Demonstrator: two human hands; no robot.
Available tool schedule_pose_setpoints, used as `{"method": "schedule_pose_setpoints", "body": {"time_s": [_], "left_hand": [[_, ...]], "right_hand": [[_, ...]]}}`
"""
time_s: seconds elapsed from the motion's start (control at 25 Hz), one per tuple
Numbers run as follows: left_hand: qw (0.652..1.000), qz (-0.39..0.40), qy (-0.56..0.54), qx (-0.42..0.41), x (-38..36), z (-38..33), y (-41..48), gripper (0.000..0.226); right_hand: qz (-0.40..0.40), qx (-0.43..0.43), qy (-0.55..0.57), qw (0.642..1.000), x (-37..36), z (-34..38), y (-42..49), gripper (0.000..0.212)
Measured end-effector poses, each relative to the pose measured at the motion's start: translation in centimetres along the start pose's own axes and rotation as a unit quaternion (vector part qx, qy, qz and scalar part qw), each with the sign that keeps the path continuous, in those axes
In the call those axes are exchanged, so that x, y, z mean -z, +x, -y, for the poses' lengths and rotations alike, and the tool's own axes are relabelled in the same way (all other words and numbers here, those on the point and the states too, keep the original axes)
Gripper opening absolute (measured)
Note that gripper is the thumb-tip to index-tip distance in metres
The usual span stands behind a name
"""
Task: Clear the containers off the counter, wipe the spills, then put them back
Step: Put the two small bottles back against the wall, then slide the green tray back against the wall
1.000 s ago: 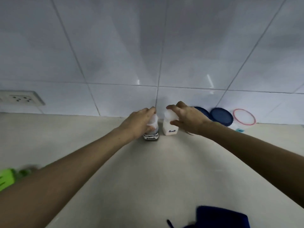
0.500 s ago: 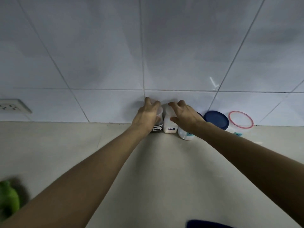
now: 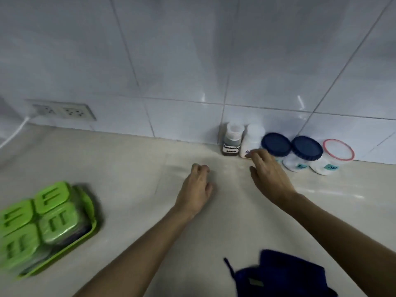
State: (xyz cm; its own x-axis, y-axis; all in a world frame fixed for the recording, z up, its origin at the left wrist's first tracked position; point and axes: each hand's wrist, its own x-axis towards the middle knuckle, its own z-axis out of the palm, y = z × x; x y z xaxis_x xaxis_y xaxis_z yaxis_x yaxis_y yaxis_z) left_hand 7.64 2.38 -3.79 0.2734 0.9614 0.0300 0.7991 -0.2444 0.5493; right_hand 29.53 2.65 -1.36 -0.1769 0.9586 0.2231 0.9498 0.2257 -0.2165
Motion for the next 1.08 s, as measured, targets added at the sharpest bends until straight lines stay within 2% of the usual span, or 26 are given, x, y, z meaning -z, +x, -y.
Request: {"method": "schedule_pose_setpoints", "body": {"time_s": [0.12,0.2,0.28,0.32,0.4,0.44,0.48,0.56,0.68,0.76,0.88,1.0,1.08], "left_hand": [[0.997,-0.02,-0.055,0.059,0.5,4.1,-9.5,0.032],[0.99,-0.083,-0.077,0.082,1.9,7.4,-15.6,0.029],[0.969,-0.169,-0.111,0.143,3.4,11.0,-21.0,0.018],[0.943,-0.223,-0.136,0.209,4.4,12.6,-23.5,0.013],[0.858,-0.34,-0.196,0.331,6.8,15.1,-26.9,0.007],[0.827,-0.389,-0.197,0.356,8.1,16.5,-28.4,0.004],[0.81,-0.418,-0.183,0.369,9.4,17.7,-29.3,0.005],[0.778,-0.413,-0.248,0.404,11.5,20.1,-29.8,0.027],[0.708,-0.323,-0.458,0.43,14.0,22.8,-28.3,0.061],[0.719,-0.285,-0.479,0.415,14.9,23.4,-27.2,0.073],[0.75,-0.274,-0.462,0.385,15.1,22.3,-25.4,0.047],[0.776,-0.228,-0.48,0.34,13.9,20.2,-23.2,0.033],[0.797,-0.202,-0.482,0.302,12.9,18.3,-21.0,0.024]], "right_hand": [[0.054,0.035,0.096,0.993,-2.5,6.5,-2.6,0.027],[0.102,0.066,0.151,0.981,-4.9,12.0,-2.8,0.023],[0.151,0.077,0.205,0.964,-6.8,18.0,-2.3,0.024],[0.176,0.069,0.237,0.953,-7.6,21.1,-2.0,0.026],[0.216,0.014,0.32,0.922,-8.6,26.3,-1.2,0.031],[0.239,-0.026,0.367,0.899,-9.4,28.7,-0.8,0.035],[0.268,-0.067,0.406,0.871,-9.9,30.9,-0.3,0.042],[0.318,-0.127,0.457,0.821,-10.7,34.4,0.5,0.052],[0.332,-0.161,0.481,0.796,-11.3,36.7,1.7,0.034],[0.356,-0.171,0.482,0.782,-10.6,36.7,2.2,0.022],[0.376,-0.182,0.483,0.77,-9.0,34.6,2.4,0.022],[0.337,-0.22,0.525,0.75,-7.8,30.1,1.4,0.018],[0.311,-0.245,0.52,0.756,-7.2,26.8,0.3,0.028]]}}
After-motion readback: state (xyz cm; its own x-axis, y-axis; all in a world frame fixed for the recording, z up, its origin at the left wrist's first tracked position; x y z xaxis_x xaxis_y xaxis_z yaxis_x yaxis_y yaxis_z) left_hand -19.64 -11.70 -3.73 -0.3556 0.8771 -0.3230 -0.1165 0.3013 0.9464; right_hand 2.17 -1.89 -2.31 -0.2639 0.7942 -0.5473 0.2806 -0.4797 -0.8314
